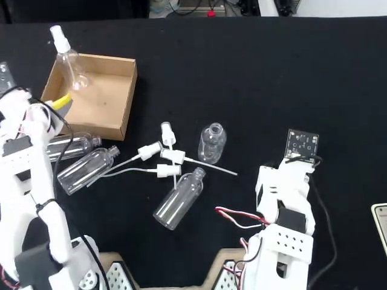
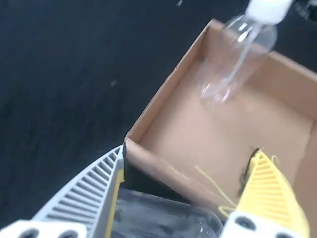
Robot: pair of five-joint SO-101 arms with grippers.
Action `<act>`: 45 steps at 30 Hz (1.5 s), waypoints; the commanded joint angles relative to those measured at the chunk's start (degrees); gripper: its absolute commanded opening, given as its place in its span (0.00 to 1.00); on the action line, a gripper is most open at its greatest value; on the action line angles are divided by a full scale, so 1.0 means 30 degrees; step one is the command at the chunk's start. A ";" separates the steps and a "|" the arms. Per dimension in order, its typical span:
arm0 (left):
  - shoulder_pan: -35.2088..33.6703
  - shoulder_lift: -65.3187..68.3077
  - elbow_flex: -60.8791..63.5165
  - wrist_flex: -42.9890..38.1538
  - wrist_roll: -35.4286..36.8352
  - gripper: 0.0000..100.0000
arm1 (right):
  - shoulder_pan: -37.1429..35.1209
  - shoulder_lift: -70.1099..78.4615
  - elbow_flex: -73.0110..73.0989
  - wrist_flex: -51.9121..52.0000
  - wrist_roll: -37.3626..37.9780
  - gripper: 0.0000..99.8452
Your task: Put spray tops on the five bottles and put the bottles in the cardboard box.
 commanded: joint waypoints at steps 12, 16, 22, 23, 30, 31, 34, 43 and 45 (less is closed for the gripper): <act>-0.0278 0.4190 -0.8366 0.4220 -0.5685 0.28 | 0.0264 -0.0454 -0.0073 -0.0586 0.0176 0.04; -0.0454 0.8615 -1.3875 0.8850 -0.5861 0.30 | 0.0264 -0.0454 -0.0073 -0.0586 0.0176 0.04; -0.1216 1.3978 -2.0527 1.1546 -0.5832 0.30 | 0.0264 -0.0454 -0.0073 -0.0586 0.0176 0.04; -0.1304 1.4652 -2.1319 1.1810 -0.5832 0.30 | 0.0264 -0.0454 -0.0073 -0.0586 0.0176 0.04; -0.1245 1.7993 -2.4718 1.3656 -0.7121 0.30 | 0.0264 -0.0454 -0.0073 -0.0586 0.0176 0.04; -0.1216 1.8286 -2.4894 1.4007 -0.7385 0.30 | 0.0264 -0.0454 -0.0073 -0.0586 0.0176 0.04; -0.1187 1.8813 -2.5099 1.4711 -0.7648 0.30 | 0.0264 -0.0454 -0.0073 -0.0586 0.0176 0.04; -0.1040 1.8813 -2.5099 1.6850 -0.7736 0.14 | 0.0234 -0.0454 -0.0073 -0.0586 0.0176 0.04; -0.0894 1.8813 -2.5040 1.7201 -0.7736 0.14 | 0.0234 -0.0454 -0.0073 -0.0586 0.0176 0.04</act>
